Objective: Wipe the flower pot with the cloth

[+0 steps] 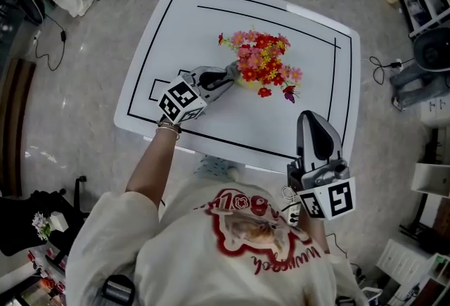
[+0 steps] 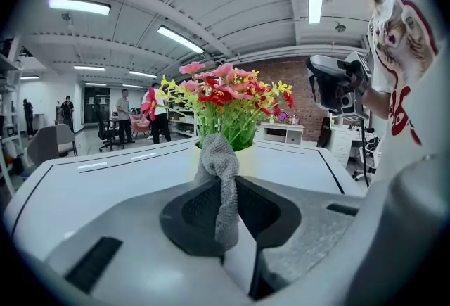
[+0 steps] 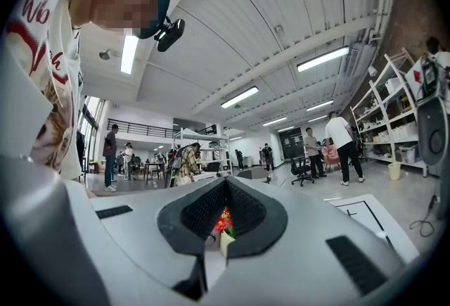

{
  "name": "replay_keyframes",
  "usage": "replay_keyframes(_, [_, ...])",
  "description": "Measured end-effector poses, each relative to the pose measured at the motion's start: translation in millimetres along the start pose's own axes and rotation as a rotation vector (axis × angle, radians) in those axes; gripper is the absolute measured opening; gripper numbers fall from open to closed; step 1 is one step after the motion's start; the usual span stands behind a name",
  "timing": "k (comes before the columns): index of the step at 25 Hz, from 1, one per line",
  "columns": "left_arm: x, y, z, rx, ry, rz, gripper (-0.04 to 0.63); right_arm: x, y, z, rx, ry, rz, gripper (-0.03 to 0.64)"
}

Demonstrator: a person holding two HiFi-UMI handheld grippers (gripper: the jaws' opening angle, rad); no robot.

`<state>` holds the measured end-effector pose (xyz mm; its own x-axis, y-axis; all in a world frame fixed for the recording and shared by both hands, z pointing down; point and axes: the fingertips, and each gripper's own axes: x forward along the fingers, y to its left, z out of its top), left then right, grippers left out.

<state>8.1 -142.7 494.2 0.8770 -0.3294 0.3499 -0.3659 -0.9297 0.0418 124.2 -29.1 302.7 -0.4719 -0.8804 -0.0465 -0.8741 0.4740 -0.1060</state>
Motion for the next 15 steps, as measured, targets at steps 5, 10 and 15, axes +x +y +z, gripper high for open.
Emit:
replay_keyframes(5, [1,-8,1,0.006,0.003,0.000,0.055,-5,3,1,-0.001,-0.004,0.001,-0.002])
replay_keyframes(10, [3,-12,-1,0.008,0.013,-0.003,0.055,-7,6,0,-0.001,-0.003,0.008,-0.002])
replay_keyframes(15, [4,-14,-2,0.011,0.025,0.004,0.055,-9,7,1,0.000,-0.007,0.010,-0.002])
